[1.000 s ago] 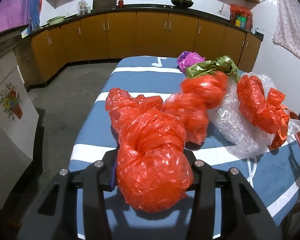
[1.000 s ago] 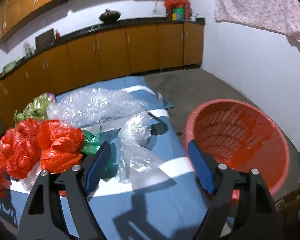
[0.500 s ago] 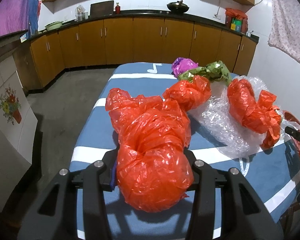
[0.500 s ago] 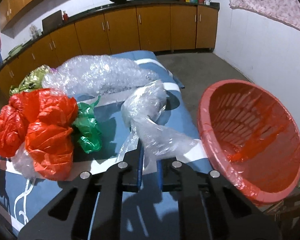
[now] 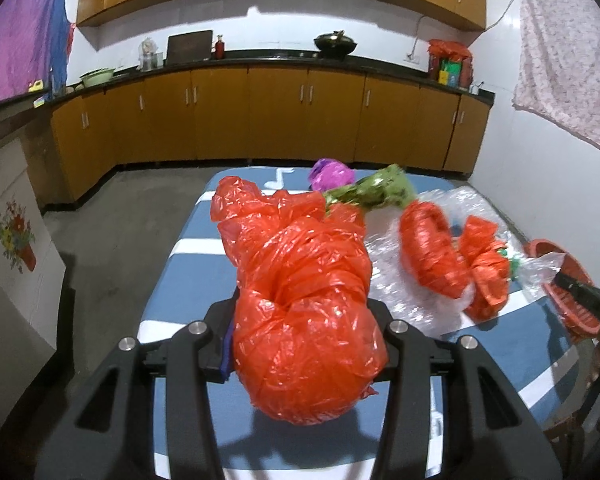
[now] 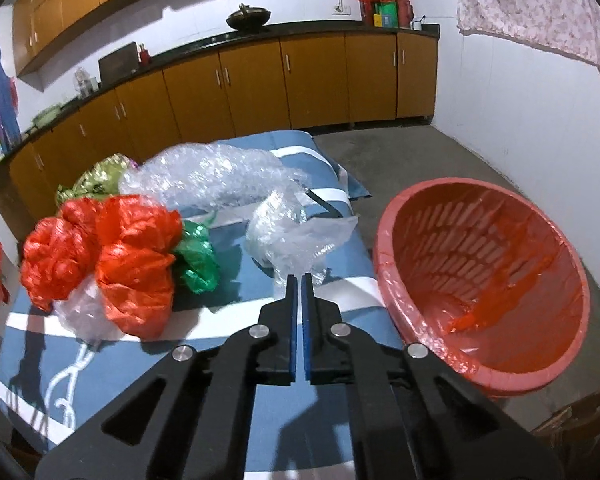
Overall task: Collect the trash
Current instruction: 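Carry the red bag and clear plastic over the orange basket with both tools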
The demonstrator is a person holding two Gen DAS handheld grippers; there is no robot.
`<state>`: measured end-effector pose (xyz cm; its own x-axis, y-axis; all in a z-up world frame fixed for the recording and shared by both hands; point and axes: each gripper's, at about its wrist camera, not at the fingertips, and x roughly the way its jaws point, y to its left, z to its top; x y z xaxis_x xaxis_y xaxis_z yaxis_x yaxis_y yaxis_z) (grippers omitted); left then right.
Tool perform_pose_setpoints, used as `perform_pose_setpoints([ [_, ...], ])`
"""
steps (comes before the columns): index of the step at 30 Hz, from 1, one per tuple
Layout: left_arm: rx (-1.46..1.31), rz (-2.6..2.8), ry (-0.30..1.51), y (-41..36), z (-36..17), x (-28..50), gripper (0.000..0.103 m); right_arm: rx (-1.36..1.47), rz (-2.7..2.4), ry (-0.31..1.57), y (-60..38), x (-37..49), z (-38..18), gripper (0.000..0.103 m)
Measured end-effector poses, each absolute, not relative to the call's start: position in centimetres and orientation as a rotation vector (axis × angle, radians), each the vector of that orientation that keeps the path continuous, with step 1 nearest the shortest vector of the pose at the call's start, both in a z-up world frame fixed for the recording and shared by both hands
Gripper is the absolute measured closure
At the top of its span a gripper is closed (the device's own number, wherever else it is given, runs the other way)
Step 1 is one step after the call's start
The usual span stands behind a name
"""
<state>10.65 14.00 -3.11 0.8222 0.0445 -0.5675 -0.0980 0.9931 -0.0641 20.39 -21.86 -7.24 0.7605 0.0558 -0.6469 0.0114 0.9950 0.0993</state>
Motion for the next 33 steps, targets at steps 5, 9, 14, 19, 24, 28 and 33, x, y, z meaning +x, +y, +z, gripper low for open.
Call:
perform_pose_setpoints([
  [5,-0.092,0.062,0.580,13.3,-2.2,10.3,0.058,0.133,0.001,0.665,-22.5,20.4,-6.3,0.042],
  [9,-0.098,0.054,0.575,13.1,-1.6,10.5,0.057,0.090,-0.010,0.635,-21.9,22.0,-5.7,0.032],
  [14,-0.104,0.045,0.573,12.6,-1.4,10.8,0.057,0.064,0.019,0.721,-20.8,25.4,-7.5,0.040],
  [19,-0.104,0.027,0.575,11.7,-1.2,11.4,0.057,0.043,0.086,0.835,-20.0,26.7,-10.0,0.095],
  [24,-0.099,-0.019,0.559,10.2,-0.5,11.7,0.057,0.090,0.084,0.759,-21.6,24.3,-8.4,0.099],
  [28,-0.089,-0.080,0.543,7.7,0.2,12.3,0.058,0.128,0.076,0.694,-23.5,21.8,-6.1,0.100],
  [33,-0.066,-0.184,0.537,3.0,0.8,13.3,0.058,0.158,0.026,0.646,-26.6,18.7,-3.8,0.100],
])
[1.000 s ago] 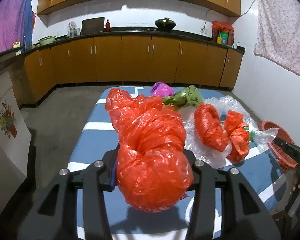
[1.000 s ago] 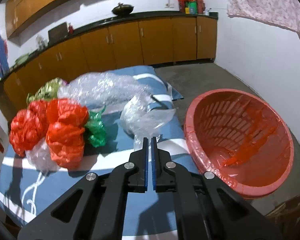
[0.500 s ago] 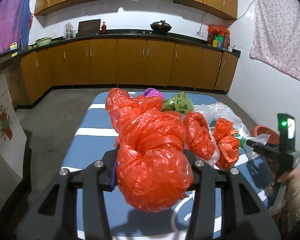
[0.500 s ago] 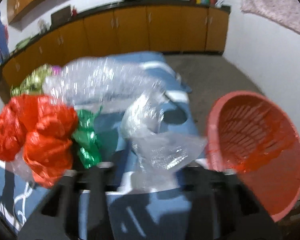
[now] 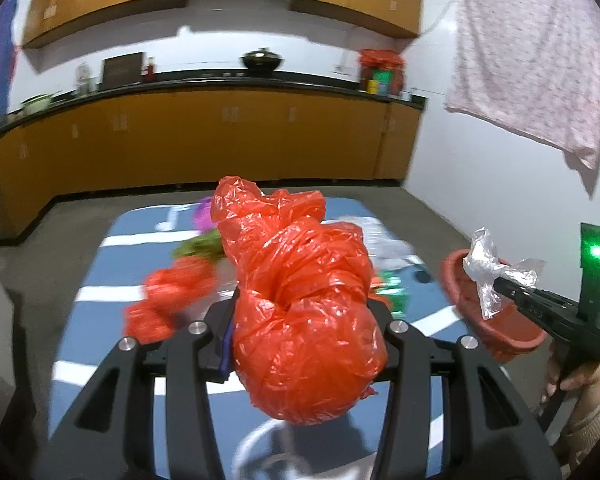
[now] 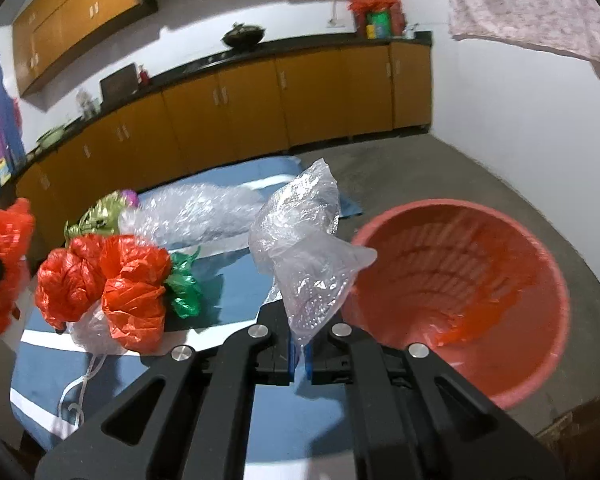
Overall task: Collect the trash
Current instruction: 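Carry the red bag and clear plastic over the orange basket with both tools, then open both tools to drop the bags into the orange basket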
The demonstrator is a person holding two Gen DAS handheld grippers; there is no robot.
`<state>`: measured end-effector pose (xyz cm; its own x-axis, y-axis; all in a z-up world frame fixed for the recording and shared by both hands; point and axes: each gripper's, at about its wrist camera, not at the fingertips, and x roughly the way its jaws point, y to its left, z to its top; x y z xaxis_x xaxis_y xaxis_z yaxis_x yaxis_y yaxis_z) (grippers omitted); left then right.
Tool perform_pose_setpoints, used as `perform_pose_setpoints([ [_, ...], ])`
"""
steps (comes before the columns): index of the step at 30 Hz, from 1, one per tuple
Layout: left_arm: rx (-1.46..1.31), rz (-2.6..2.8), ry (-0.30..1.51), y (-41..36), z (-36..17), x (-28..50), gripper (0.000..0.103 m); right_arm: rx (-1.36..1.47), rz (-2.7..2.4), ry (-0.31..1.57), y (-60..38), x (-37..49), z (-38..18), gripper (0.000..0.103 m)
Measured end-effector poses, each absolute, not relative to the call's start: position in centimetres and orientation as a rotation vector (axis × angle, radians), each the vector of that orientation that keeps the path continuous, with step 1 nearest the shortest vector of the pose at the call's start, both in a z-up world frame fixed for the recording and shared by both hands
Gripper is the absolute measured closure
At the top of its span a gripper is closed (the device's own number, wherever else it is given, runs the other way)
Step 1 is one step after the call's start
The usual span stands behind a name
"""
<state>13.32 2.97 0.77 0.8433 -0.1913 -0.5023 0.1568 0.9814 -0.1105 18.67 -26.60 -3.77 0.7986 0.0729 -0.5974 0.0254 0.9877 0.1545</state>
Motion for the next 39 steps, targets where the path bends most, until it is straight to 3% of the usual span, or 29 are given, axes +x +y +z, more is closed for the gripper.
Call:
perform_pose_setpoints([
  [18,0.014,-0.535,0.572,-16.0,-1.2,18.7,0.058,0.243,-0.213,0.622,-36.8,15.6,-3.2,0.100],
  [35,0.068,-0.664,0.668,-25.0,-5.5,23.7,0.058,0.344,-0.257,0.590,-41.1,17.4,-4.0,0.099],
  [39,0.069,-0.669,0.687,-25.9,-6.1,24.5,0.049,0.364,-0.250,0.576,-41.6,17.6,-4.2,0.096],
])
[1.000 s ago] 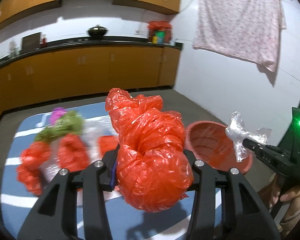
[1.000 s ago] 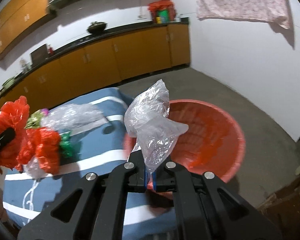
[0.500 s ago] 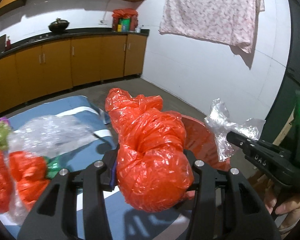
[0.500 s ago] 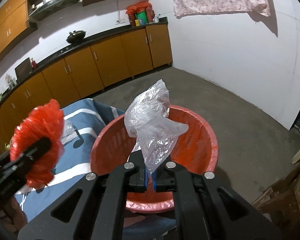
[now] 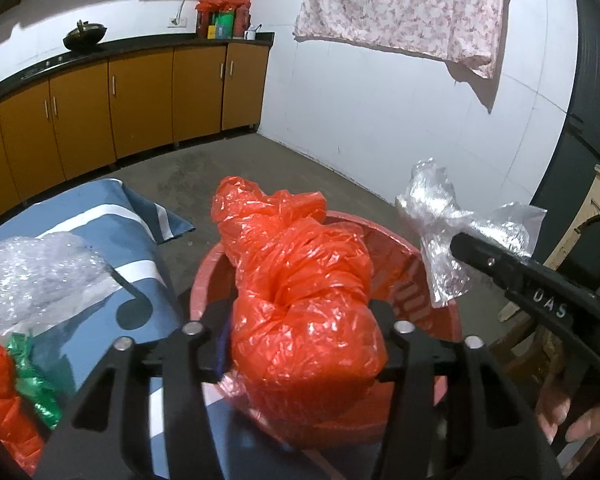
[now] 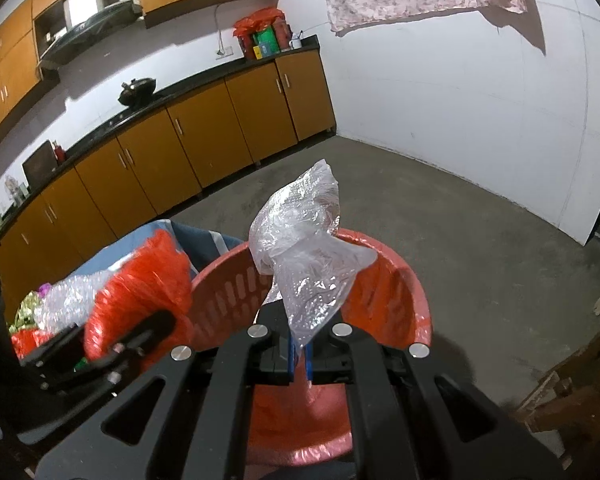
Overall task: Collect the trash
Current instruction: 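Open both tools to drop the bags into the orange basket, then grasp a red bag with the left tool while the right tool grasps another red bag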
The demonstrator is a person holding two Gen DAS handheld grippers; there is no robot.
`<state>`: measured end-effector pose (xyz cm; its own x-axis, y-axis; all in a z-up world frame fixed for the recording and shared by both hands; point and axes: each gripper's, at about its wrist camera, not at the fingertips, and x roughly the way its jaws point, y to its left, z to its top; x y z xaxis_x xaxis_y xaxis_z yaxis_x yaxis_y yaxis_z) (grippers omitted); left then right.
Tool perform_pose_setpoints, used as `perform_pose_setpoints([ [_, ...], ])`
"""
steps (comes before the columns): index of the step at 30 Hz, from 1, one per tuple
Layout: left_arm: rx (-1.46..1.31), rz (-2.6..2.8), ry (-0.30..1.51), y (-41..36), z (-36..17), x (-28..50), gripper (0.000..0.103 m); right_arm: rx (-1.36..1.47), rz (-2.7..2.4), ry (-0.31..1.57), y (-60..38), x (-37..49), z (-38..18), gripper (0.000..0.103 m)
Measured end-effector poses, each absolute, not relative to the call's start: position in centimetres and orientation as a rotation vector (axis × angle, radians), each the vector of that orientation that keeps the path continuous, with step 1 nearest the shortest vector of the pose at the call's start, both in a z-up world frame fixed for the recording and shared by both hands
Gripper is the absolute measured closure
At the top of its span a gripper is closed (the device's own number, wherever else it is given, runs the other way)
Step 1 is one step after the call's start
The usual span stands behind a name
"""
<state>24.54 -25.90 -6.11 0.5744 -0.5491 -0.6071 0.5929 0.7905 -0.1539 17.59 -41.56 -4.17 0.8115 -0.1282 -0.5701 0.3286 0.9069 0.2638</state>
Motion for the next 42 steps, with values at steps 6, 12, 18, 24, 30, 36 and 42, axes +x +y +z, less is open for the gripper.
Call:
perform_pose_setpoints([
  [6,0.033,-0.651,0.711,-25.0,-6.7,25.4,0.035,0.392,-0.242,0.550,-42.0,17.3,-4.6,0.049],
  [12,0.014,-0.603,0.714,-22.4,-6.9,25.2,0.028,0.372,-0.292,0.545,-42.7,16.6,-4.6,0.029],
  [18,0.028,-0.520,0.654,-19.2,-5.4,24.1,0.017,0.273,-0.351,0.515,-41.4,15.5,-3.8,0.011],
  [24,0.035,-0.407,0.603,-14.8,-3.5,21.9,0.012,0.233,-0.324,0.501,-39.2,14.9,-3.0,0.009],
  [30,0.034,-0.283,0.561,-8.8,-2.3,19.2,0.010,0.199,-0.255,0.502,-35.5,15.1,-2.3,0.009],
  [36,0.015,-0.133,0.534,-1.8,-1.8,16.9,0.010,0.143,-0.150,0.503,-30.5,15.5,-1.6,0.009],
  [42,-0.007,0.061,0.552,6.6,-2.7,15.7,0.010,0.140,0.012,0.524,-24.2,16.9,-1.5,0.009],
])
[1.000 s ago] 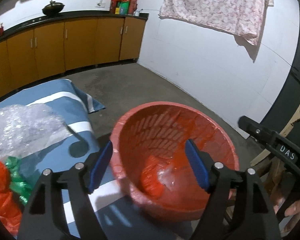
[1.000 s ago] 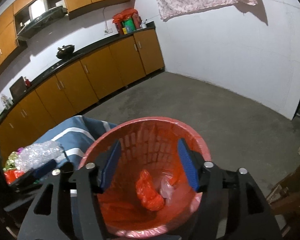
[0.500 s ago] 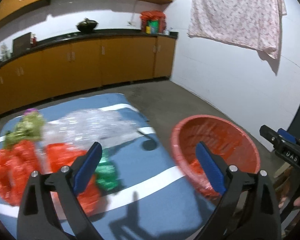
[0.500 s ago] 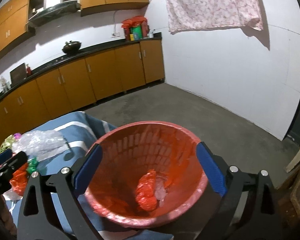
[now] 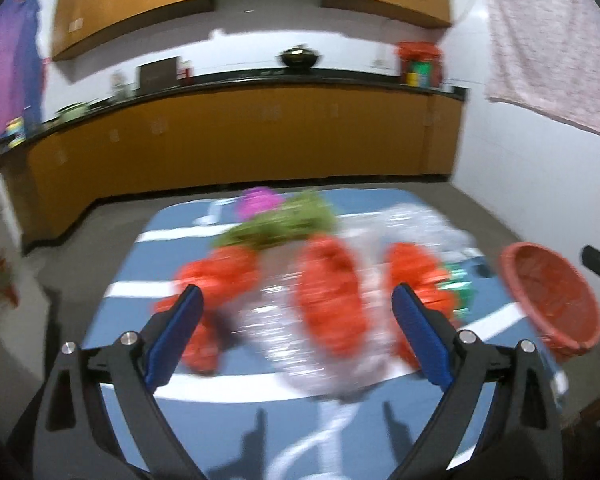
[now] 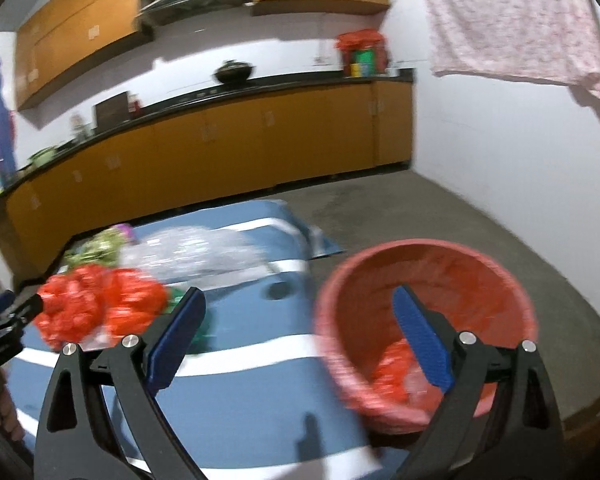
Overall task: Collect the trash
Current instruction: 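Grasp a red bag with the left tool while the right tool grasps another red bag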
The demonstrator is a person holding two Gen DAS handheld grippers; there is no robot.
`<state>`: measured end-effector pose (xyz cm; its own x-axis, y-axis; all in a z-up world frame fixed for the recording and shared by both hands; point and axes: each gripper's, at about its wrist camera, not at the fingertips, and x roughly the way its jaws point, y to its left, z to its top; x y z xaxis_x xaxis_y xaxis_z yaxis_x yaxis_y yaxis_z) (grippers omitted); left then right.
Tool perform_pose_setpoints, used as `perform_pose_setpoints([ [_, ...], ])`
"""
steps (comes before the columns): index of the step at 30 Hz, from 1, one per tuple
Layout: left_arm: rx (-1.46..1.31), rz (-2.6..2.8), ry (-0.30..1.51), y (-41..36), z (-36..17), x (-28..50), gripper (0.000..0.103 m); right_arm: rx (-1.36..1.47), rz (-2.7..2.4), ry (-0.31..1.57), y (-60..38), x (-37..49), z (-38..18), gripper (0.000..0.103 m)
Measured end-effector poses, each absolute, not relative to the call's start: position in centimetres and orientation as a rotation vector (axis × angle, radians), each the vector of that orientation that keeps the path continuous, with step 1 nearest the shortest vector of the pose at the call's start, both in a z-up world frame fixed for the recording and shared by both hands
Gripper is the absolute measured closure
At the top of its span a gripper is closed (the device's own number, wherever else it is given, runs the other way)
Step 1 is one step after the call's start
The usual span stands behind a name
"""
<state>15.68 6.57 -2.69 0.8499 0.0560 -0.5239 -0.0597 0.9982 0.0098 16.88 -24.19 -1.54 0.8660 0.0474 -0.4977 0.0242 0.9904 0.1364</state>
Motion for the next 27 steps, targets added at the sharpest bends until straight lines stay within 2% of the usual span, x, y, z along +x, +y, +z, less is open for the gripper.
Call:
perform_pose_setpoints([
  [4,-0.043,0.154,0.564,11.2,-3.2,15.1,0.010,0.119,0.114,0.542,-19.6,17.8,-1.9,0.010],
  [10,-0.093,0.223,0.597,15.6,-4.8,15.3,0.010,0.084,0.216,0.590,-13.6,19.6,-3.3,0.017],
  [14,-0.099,0.224,0.613,16.8,-6.1,15.8,0.010,0.051,0.226,0.644,-11.4,21.5,-5.0,0.025],
  [22,-0.088,0.179,0.648,16.9,-7.7,18.5,0.010,0.025,0.217,0.713,-10.0,23.0,-7.1,0.025],
  [27,-0.090,0.150,0.690,16.9,-8.7,20.6,0.010,0.006,0.231,0.745,-9.3,23.3,-8.0,0.036],
])
